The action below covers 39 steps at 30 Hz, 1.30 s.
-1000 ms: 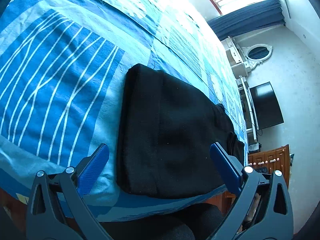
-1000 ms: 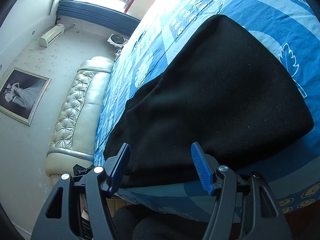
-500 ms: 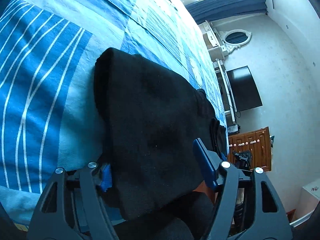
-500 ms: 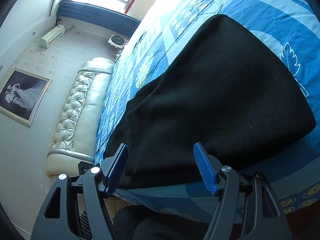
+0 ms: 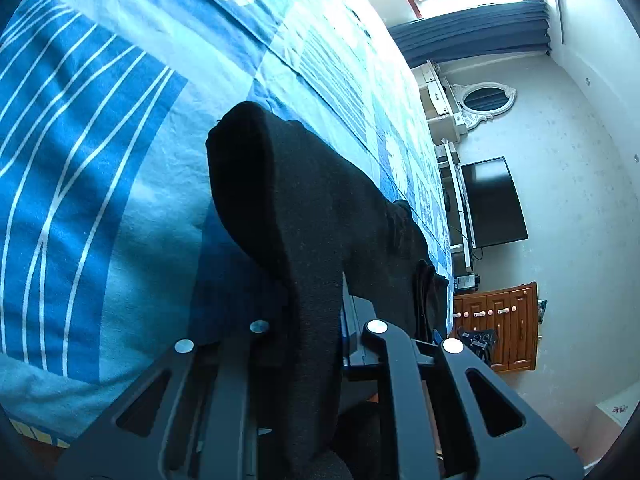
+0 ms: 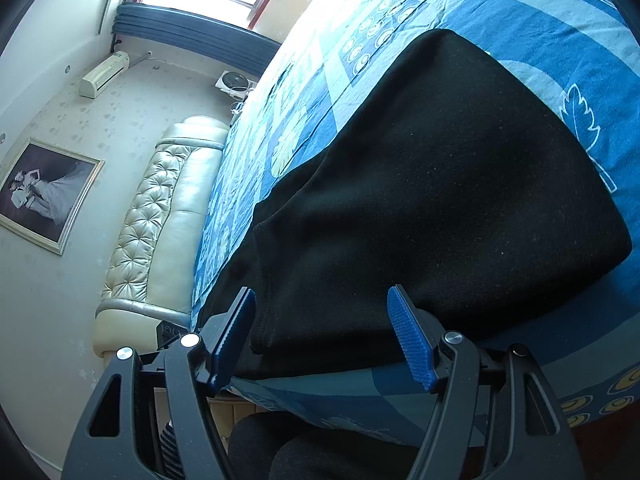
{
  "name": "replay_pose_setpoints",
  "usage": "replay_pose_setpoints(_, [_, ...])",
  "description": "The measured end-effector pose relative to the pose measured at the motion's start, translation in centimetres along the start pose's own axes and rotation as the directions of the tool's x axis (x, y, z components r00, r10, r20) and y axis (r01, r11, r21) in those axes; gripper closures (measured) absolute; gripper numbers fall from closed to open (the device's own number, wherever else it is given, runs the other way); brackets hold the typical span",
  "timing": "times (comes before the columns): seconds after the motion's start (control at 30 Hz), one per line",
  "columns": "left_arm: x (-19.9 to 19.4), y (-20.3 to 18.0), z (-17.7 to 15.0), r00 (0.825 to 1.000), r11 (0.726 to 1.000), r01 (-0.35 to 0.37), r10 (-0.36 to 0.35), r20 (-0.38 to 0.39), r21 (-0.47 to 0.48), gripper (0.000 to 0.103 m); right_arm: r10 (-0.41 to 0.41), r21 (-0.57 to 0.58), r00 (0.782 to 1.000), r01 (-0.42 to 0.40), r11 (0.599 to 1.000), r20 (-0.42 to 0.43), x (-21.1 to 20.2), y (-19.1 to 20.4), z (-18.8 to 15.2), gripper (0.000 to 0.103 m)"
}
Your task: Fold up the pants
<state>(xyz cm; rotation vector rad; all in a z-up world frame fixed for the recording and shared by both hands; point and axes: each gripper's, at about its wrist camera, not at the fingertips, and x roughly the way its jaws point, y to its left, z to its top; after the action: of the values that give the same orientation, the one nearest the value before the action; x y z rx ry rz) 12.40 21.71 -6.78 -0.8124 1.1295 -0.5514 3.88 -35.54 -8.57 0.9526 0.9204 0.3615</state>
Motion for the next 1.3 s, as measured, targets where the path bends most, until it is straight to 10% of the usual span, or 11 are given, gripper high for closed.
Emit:
replay_pose_setpoints(0.53, [1.7, -21.3, -1.1, 0.990, 0.949, -0.144, 0.140, 0.033, 0.279, 0.090, -0.019, 0.013, 1.000, 0.020, 1.000, -0.022, -0.4, 1.3, 0.0, 0.034])
replay_pose_setpoints(0.83, [11.9, -31.0, -4.5, 0.956, 0.836, -0.256, 0.294, -0.002, 0.485, 0.089, 0.012, 0.048, 1.000, -0.014, 0.999, 0.024, -2.3, 1.1, 1.0, 0.034])
replay_pose_setpoints(1.3, [29.5, -34.3, -11.4, 0.832, 0.615, -0.430, 0.553, 0.027, 0.661, 0.089, 0.002, 0.164, 0.981, -0.035, 0.986, 0.194, -8.3, -2.7, 3.1, 0.034])
